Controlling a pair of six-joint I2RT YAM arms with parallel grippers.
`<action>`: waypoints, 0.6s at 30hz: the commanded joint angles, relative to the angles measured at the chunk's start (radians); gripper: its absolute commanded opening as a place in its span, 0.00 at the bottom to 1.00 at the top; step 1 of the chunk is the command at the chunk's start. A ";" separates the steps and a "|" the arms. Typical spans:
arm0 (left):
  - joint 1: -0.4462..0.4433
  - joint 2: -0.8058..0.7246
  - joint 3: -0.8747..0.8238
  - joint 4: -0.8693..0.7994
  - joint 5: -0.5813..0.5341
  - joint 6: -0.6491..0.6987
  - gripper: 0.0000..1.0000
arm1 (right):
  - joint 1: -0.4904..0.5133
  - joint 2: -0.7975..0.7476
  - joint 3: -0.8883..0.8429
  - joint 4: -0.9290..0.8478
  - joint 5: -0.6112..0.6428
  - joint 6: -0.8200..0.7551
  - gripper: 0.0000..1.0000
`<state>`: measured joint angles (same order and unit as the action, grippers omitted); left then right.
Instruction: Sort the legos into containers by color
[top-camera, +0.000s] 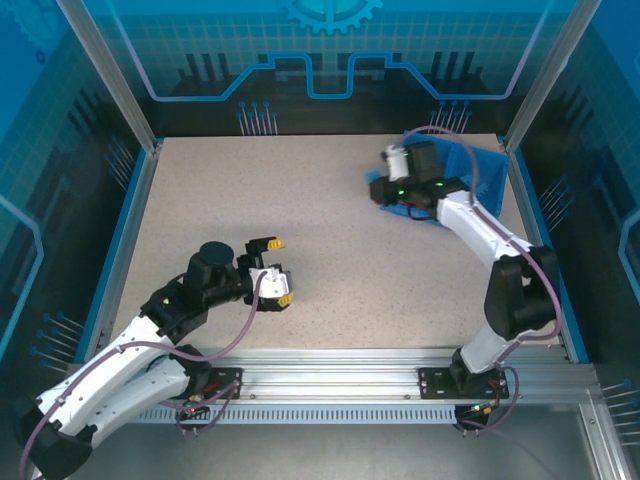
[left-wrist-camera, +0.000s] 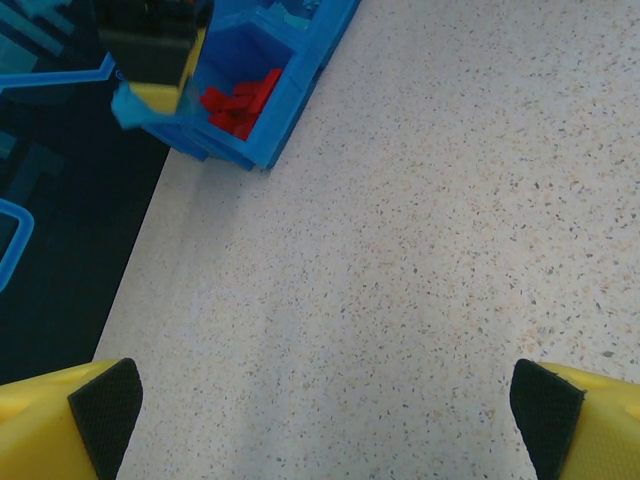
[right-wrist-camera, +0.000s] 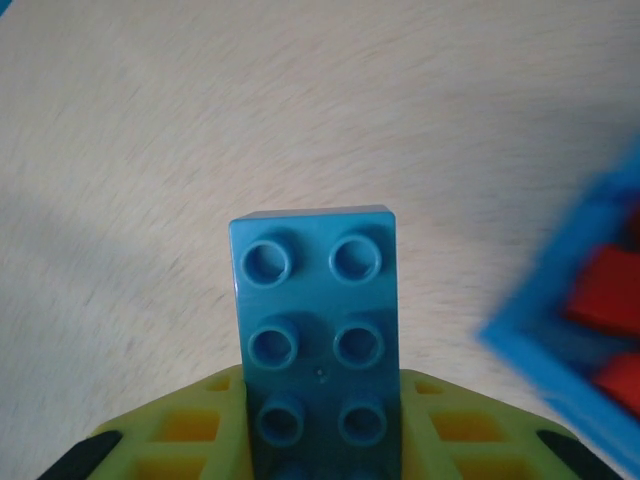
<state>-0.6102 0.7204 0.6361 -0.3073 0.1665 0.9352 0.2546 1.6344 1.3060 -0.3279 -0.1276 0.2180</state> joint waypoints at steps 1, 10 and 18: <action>0.015 -0.007 -0.011 0.025 0.066 -0.025 0.99 | -0.082 -0.010 -0.005 0.064 0.096 0.165 0.30; 0.043 -0.006 -0.005 0.069 0.077 -0.072 0.99 | -0.203 0.207 0.172 -0.034 0.180 0.236 0.29; 0.056 0.005 -0.003 0.093 0.086 -0.112 0.99 | -0.215 0.446 0.468 -0.181 0.197 0.232 0.30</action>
<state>-0.5648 0.7208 0.6361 -0.2455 0.2104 0.8558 0.0486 2.0415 1.6814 -0.4347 0.0452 0.4351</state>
